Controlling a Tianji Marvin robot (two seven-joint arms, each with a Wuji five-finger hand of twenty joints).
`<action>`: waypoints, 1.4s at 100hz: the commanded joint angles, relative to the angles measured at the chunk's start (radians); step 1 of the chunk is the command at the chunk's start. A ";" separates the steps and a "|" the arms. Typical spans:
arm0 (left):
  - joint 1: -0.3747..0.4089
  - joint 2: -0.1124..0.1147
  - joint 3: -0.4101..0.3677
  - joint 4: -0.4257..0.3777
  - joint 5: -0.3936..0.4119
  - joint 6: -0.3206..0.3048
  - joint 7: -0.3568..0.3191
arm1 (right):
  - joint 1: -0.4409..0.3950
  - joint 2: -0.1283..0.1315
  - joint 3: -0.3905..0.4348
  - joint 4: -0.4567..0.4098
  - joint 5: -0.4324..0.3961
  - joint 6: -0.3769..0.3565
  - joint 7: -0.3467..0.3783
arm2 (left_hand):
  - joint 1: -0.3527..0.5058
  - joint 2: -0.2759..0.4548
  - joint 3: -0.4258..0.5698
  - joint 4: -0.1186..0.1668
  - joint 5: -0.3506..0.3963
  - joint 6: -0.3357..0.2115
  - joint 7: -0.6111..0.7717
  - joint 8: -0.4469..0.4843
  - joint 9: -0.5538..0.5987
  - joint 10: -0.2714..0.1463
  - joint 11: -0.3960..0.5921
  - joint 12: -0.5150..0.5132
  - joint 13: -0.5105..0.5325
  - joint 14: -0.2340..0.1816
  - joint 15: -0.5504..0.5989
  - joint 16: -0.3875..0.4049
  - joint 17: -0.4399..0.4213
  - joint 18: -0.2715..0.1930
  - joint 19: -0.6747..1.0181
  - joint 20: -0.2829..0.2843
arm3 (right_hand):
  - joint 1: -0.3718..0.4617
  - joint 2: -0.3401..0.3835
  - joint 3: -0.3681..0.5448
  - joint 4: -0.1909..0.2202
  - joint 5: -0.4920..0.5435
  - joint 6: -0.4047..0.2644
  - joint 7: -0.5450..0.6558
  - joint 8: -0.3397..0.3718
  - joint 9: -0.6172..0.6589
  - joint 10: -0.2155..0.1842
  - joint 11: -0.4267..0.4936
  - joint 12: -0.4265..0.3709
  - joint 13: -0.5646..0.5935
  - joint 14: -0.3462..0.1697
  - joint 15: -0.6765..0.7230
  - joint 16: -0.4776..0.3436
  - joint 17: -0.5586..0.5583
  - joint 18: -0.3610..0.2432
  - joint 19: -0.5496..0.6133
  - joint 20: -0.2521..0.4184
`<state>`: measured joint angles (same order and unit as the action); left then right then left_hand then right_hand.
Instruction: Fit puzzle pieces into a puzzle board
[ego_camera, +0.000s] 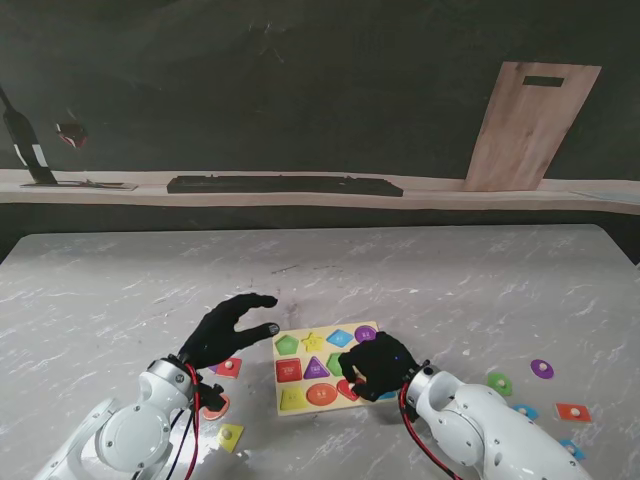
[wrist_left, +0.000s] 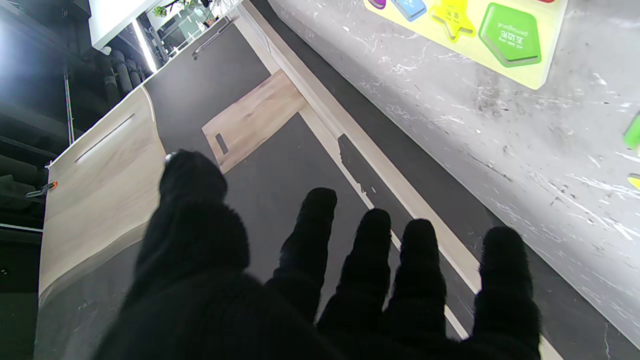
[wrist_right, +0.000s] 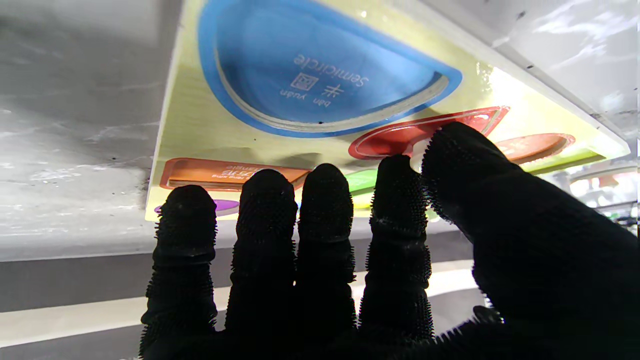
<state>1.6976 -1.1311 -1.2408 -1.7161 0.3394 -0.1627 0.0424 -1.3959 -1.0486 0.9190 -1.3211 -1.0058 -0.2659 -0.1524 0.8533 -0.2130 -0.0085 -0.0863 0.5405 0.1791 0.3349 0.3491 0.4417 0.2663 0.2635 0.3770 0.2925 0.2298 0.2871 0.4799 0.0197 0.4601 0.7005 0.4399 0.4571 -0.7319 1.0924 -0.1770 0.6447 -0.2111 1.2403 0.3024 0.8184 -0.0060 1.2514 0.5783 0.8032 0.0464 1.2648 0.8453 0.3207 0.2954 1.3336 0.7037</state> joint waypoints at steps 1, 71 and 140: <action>0.001 -0.003 0.002 -0.001 -0.004 0.001 0.001 | -0.014 0.010 0.001 -0.003 -0.021 -0.002 0.005 | -0.019 0.029 -0.020 0.024 0.012 -0.031 -0.012 0.008 -0.003 -0.015 -0.018 0.001 -0.023 -0.023 -0.018 -0.003 -0.016 -0.115 -0.009 0.014 | -0.042 -0.013 -0.041 -0.013 -0.001 -0.015 0.032 0.021 -0.021 0.014 0.019 0.030 -0.029 -0.007 0.023 -0.011 -0.022 0.010 0.028 -0.009; 0.000 -0.005 0.004 0.000 -0.009 0.007 0.003 | -0.036 0.011 -0.002 -0.014 -0.089 0.105 -0.060 | -0.017 0.035 -0.022 0.023 0.028 -0.032 -0.013 0.009 0.003 -0.011 -0.019 0.001 -0.020 -0.019 -0.017 -0.002 -0.017 -0.111 -0.008 0.014 | -0.253 0.149 -0.272 0.098 -0.031 0.040 -0.068 0.370 -0.073 0.014 0.008 0.066 -0.073 0.004 0.022 -0.014 -0.060 0.011 0.037 -0.011; 0.001 -0.005 0.002 -0.002 -0.012 0.008 0.002 | -0.097 0.000 0.085 -0.074 -0.075 0.107 -0.080 | -0.022 0.040 -0.024 0.022 0.029 -0.032 -0.014 0.009 0.004 -0.010 -0.020 0.000 -0.020 -0.020 -0.018 -0.003 -0.018 -0.111 -0.009 0.012 | -0.385 0.289 -0.378 0.110 -0.328 0.108 -0.268 0.280 -0.292 0.028 -0.110 -0.035 -0.216 0.017 -0.179 -0.108 -0.171 0.013 -0.081 -0.075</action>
<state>1.6968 -1.1334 -1.2391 -1.7144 0.3320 -0.1561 0.0449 -1.4858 -1.0456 0.9960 -1.3841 -1.0839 -0.1503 -0.2386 0.8533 -0.1953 -0.0085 -0.0863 0.5607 0.1791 0.3337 0.3491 0.4417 0.2663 0.2633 0.3770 0.2925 0.2297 0.2871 0.4799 0.0180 0.4602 0.7004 0.4399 0.1105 -0.4595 0.7288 -0.1006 0.3522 -0.1149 0.9878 0.6014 0.5728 0.0023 1.1525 0.5639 0.6151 0.0557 1.1166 0.7563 0.1815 0.2954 1.2762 0.6507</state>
